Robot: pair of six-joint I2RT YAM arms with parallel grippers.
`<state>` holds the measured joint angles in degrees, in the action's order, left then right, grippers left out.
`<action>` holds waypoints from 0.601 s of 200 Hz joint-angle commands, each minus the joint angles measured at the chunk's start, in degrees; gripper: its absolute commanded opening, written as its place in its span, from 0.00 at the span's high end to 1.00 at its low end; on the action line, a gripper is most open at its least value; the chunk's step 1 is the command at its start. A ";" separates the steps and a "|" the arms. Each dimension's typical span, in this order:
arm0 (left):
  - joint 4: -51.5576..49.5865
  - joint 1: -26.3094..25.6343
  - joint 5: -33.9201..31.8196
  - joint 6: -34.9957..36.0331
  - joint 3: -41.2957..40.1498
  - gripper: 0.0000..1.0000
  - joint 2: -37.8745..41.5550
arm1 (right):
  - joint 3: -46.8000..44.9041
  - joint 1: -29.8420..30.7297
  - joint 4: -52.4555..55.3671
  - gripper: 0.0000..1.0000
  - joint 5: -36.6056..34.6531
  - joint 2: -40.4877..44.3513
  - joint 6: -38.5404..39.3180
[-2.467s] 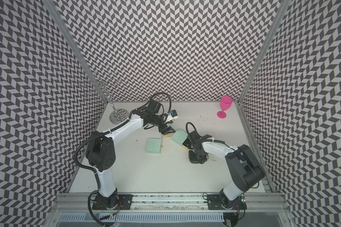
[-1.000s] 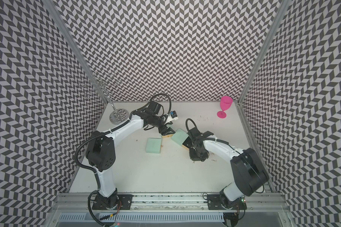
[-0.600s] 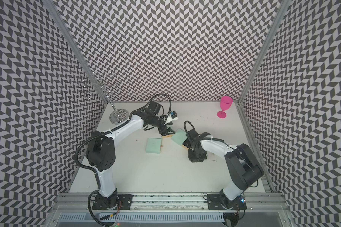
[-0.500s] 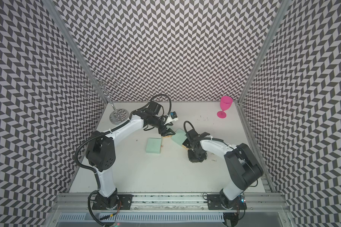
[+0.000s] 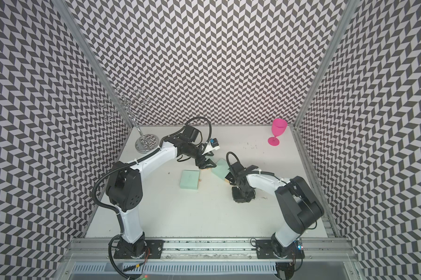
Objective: Place the earrings into the drawer-style jewelry box
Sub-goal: Pick up the earring from the center of the board.
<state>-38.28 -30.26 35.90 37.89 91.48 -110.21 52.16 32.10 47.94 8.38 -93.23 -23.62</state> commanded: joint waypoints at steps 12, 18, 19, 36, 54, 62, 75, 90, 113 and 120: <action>-0.70 -0.23 1.37 1.12 -1.09 0.24 2.31 | -0.09 0.76 -1.14 0.83 -0.39 -1.22 -0.38; -0.73 -0.24 1.37 1.14 -1.17 0.24 2.37 | -0.13 0.84 -1.12 0.84 -0.28 -1.38 -0.31; -0.74 -0.24 1.37 1.14 -1.20 0.24 2.37 | -0.13 0.85 -1.15 0.84 -0.24 -1.40 -0.34; -0.74 -0.24 1.37 1.21 -1.47 0.24 2.53 | -0.22 1.19 -1.10 0.84 -0.38 -1.74 -0.37; -0.66 -0.24 1.28 1.20 -1.66 0.24 2.60 | -0.33 1.56 -0.85 0.85 -0.80 -2.18 -0.37; -0.65 -0.24 1.28 1.14 -1.74 0.24 2.59 | -0.28 1.74 -0.79 0.85 -1.06 -2.39 -0.35; -0.57 -0.24 1.27 1.14 -1.83 0.24 2.63 | -0.34 1.83 -0.79 0.86 -1.18 -2.73 -0.18; -0.48 -0.24 1.28 1.14 -1.83 0.24 2.59 | -0.30 1.97 -0.91 0.87 -1.28 -2.99 -0.28; -0.38 -0.15 1.10 1.13 -1.83 0.24 2.63 | -0.14 1.96 -0.71 0.89 -1.82 -2.84 -0.22; -0.33 -0.15 1.10 1.22 -1.80 0.24 2.64 | -0.04 1.93 -0.61 0.90 -2.11 -2.90 -0.24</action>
<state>-38.26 -30.26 35.90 37.89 90.00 -110.10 52.66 33.36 48.31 7.70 -93.93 -23.62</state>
